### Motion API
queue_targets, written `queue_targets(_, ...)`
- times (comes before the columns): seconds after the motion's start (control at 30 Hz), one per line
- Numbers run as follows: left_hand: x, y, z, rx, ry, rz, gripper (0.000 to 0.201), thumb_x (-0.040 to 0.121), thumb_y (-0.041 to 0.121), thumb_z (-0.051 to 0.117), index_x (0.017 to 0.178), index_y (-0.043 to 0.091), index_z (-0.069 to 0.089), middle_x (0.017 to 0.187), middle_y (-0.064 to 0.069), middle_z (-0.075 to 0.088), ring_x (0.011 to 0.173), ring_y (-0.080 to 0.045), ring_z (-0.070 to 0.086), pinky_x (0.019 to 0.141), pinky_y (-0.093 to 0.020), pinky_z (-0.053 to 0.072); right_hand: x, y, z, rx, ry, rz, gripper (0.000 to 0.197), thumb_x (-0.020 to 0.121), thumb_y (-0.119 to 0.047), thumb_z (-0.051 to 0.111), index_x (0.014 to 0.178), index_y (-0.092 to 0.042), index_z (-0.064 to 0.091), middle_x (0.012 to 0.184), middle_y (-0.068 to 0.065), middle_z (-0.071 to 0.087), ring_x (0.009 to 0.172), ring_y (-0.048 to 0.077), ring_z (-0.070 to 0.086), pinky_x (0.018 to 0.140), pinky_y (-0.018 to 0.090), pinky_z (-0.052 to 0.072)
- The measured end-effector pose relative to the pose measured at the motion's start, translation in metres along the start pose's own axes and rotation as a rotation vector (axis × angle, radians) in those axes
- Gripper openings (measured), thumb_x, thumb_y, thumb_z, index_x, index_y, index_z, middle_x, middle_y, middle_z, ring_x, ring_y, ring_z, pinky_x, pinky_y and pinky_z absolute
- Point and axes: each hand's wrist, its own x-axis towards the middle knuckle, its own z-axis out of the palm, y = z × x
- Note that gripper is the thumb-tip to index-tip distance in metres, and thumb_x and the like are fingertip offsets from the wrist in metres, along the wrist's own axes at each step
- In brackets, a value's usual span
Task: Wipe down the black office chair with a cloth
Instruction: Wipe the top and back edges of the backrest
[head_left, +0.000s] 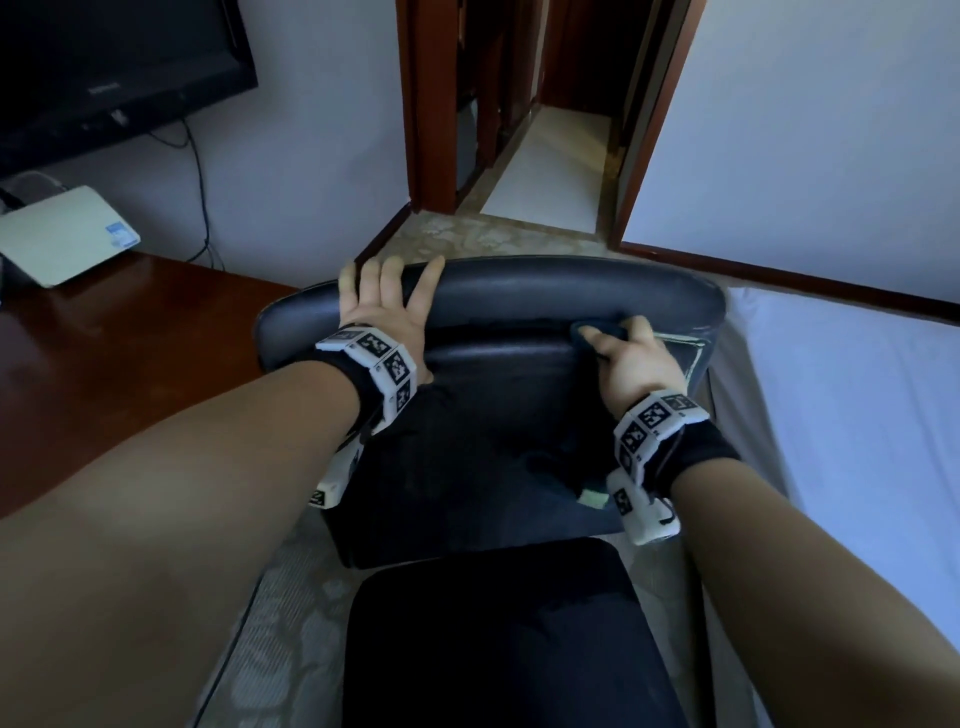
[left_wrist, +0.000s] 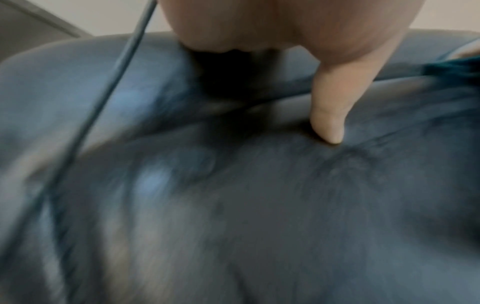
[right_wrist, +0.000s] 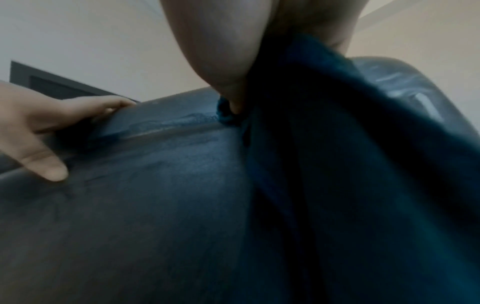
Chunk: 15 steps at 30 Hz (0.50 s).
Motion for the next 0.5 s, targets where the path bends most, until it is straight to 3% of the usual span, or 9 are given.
queue_targets(0.1,0.004,0.010,-0.007,0.012,0.013,0.071,0.120,0.070,0.063,0.063,0.140,0.030,-0.029,0.152,-0.017,-0.008,0.141,-0.036,-0.009,0.111,-0.056,-0.012,-0.009,-0.001,0.011,-0.127,0.017,-0.077,0.044,0.097,-0.039,0.035,0.141,-0.035,0.032,0.137,0.012,0.029,0.123,0.036,0.027,0.105,0.042,0.026)
queue_targets(0.2,0.009,0.033,-0.010,0.082,0.053,0.247,0.115,0.072,0.068,0.057,0.139,0.036,-0.029,0.151,-0.015,-0.023,0.140,-0.037,-0.019,0.109,-0.056,-0.014,-0.018,-0.006,0.025,0.015,-0.007,-0.056,0.046,0.100,-0.026,0.033,0.144,-0.034,0.024,0.136,0.013,0.024,0.122,0.035,0.025,0.106,0.040,0.026)
queue_targets(0.27,0.012,0.048,-0.011,0.068,0.046,0.228,0.116,0.069,0.071,0.057,0.139,0.038,-0.029,0.150,-0.014,-0.028,0.138,-0.039,-0.022,0.107,-0.058,-0.014,-0.019,-0.012,0.030,0.085,-0.023,-0.096,0.051,0.097,-0.014,0.035,0.143,-0.036,0.025,0.139,0.011,0.019,0.124,0.034,0.028,0.104,0.036,0.031)
queue_targets(0.4,0.016,0.054,-0.006,0.064,0.030,0.165,0.118,0.066,0.075,0.056,0.137,0.039,-0.032,0.150,-0.013,-0.028,0.138,-0.039,-0.019,0.107,-0.058,-0.015,-0.016,-0.019,0.032,0.030,-0.030,-0.217,0.050,0.096,-0.016,0.037,0.141,-0.037,0.030,0.144,0.008,0.019,0.121,0.033,0.036,0.094,0.033,0.039)
queue_targets(0.5,0.018,0.052,-0.005,0.059,0.026,0.143,0.118,0.066,0.076,0.055,0.134,0.041,-0.035,0.149,-0.012,-0.026,0.139,-0.039,-0.015,0.109,-0.057,-0.013,-0.003,0.005,0.018,0.024,-0.001,-0.115,0.052,0.095,-0.012,0.033,0.140,-0.038,0.032,0.145,0.007,0.019,0.125,0.033,0.034,0.097,0.037,0.037)
